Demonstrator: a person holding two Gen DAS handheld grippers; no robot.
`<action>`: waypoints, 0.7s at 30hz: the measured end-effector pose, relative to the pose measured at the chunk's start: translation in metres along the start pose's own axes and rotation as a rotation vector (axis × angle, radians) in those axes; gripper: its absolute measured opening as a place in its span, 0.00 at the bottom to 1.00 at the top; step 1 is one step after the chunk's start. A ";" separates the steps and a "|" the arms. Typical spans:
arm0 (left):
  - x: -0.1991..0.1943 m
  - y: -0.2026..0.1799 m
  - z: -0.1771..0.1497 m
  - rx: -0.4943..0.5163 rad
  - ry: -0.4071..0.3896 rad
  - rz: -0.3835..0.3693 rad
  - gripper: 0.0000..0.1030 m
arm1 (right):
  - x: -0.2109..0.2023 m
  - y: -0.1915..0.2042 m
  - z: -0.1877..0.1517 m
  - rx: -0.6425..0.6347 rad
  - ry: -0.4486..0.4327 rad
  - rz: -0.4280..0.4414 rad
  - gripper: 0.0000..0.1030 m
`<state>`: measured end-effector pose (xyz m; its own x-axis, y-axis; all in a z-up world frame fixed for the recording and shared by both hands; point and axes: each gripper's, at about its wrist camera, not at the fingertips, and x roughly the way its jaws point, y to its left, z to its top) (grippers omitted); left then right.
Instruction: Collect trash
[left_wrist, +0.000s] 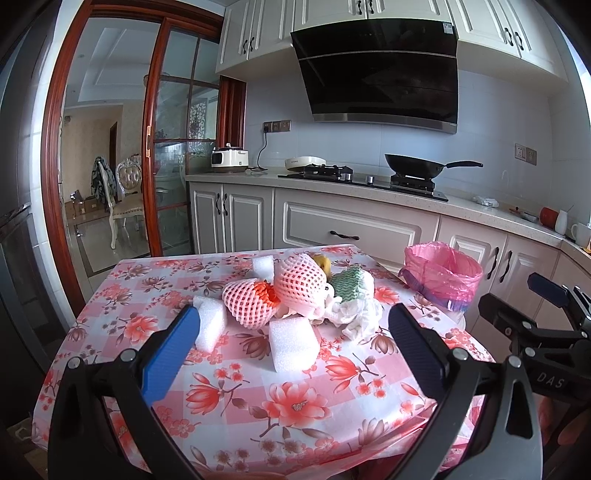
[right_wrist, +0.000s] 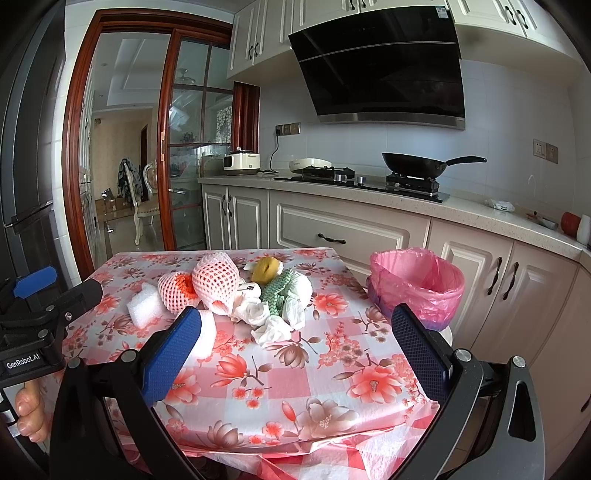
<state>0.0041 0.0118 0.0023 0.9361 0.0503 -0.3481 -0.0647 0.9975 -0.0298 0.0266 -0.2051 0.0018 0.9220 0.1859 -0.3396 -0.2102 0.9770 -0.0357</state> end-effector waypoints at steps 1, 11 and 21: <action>0.000 0.000 0.000 -0.001 0.000 0.000 0.96 | 0.000 0.000 0.000 0.000 0.000 0.000 0.94; 0.000 0.001 0.000 -0.001 0.000 -0.002 0.96 | 0.001 0.000 -0.001 0.000 0.002 0.001 0.94; 0.000 0.001 0.000 -0.001 0.000 -0.002 0.96 | 0.001 0.001 -0.001 0.000 0.001 0.002 0.94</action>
<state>0.0044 0.0128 0.0023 0.9362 0.0487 -0.3480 -0.0637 0.9975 -0.0318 0.0274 -0.2044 0.0001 0.9212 0.1874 -0.3410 -0.2115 0.9768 -0.0347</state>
